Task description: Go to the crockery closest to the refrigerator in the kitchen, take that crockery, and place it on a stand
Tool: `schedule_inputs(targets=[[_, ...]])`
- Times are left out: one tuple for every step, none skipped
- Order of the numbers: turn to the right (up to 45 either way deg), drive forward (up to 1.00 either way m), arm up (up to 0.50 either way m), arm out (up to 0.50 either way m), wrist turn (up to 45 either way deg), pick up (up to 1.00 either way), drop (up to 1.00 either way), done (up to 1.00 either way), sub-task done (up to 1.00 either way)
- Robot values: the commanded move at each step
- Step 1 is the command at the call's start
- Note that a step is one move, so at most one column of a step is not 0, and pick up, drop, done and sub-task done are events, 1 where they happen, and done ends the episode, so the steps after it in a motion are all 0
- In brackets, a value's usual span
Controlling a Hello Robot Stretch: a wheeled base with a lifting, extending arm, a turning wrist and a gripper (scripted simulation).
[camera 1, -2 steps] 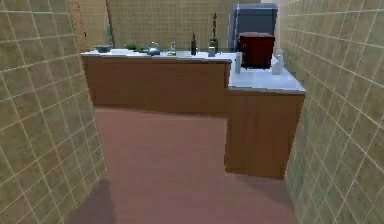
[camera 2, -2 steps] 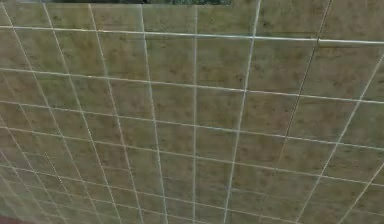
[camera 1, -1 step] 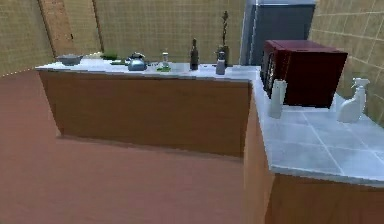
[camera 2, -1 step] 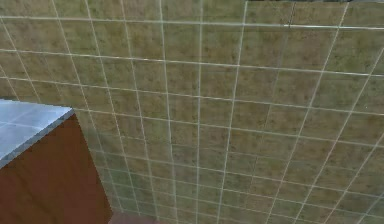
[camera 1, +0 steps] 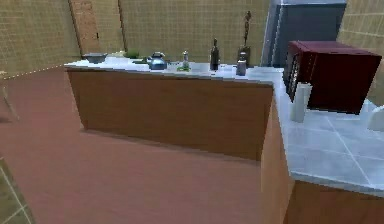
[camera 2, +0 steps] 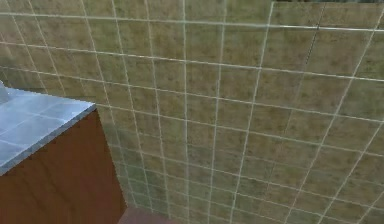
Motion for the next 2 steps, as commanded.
schedule_inputs(targets=[[0.0,0.55,0.0,0.0,0.0,0.0,0.0,0.0,0.0],[15.0,0.0,0.0,0.0,0.0,0.0,0.0,0.0,0.0]])
